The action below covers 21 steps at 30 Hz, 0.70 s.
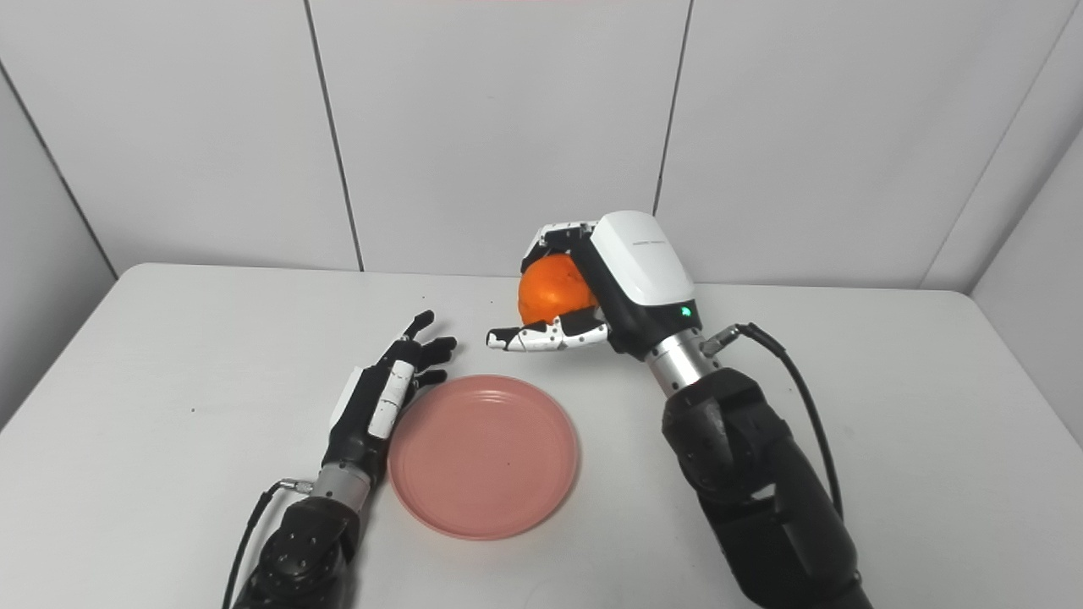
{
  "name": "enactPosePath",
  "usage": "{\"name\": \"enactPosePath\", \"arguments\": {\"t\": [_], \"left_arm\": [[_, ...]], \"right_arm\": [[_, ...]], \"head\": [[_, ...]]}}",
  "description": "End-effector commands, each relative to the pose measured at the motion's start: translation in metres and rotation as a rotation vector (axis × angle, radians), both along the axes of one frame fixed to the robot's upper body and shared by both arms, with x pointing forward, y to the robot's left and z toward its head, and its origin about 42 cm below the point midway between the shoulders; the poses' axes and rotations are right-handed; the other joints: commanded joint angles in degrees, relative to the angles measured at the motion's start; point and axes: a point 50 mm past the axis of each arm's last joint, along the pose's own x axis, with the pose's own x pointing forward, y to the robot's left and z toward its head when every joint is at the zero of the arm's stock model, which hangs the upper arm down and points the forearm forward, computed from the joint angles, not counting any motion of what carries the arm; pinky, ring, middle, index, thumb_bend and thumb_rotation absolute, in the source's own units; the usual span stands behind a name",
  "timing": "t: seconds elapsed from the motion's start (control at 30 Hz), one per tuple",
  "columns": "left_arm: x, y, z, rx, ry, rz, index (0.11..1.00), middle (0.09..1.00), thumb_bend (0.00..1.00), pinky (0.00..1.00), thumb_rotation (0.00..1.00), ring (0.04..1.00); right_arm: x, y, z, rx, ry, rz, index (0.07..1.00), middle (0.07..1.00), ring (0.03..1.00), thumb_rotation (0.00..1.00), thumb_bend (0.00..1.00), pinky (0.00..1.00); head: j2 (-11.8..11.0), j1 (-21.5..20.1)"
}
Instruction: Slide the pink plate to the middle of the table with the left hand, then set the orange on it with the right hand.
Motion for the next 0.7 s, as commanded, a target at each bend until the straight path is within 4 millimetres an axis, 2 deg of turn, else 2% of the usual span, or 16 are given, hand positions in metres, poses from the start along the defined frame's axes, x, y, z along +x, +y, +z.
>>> {"name": "enactPosePath", "arguments": {"t": [0.0,0.13,0.43,0.57,0.67], "left_arm": [[-0.004,-0.008,-0.012,-0.006,0.049,-0.011,0.886,0.791,0.93,0.77,1.0,0.827],[-0.004,-0.006,-0.011,-0.005,0.053,-0.015,0.892,0.798,0.93,0.78,1.0,0.835],[-0.004,-0.007,-0.011,-0.019,0.06,-0.025,0.891,0.802,0.91,0.8,1.0,0.842],[-0.004,-0.006,-0.009,-0.016,0.051,-0.022,0.883,0.782,0.89,0.78,1.0,0.84],[-0.003,-0.006,-0.009,-0.008,0.052,-0.017,0.896,0.797,0.88,0.77,1.0,0.845]], "right_arm": [[-0.004,0.009,0.022,0.023,-0.078,0.051,0.283,0.253,0.183,0.43,0.67,0.14],[-0.007,0.018,0.018,0.018,-0.042,0.078,0.273,0.261,0.192,0.47,0.67,0.14],[-0.007,0.03,0.009,0.004,-0.009,0.131,0.254,0.255,0.201,0.48,0.67,0.17],[-0.007,0.038,-0.001,-0.042,0.028,0.126,0.293,0.266,0.206,0.51,0.67,0.17],[-0.005,0.043,-0.012,-0.082,0.048,0.151,0.272,0.258,0.206,0.5,0.66,0.17]], "head": [[-0.1,0.0],[0.0,-0.1],[0.4,-0.2],[1.0,-0.4],[1.1,-0.5]]}}
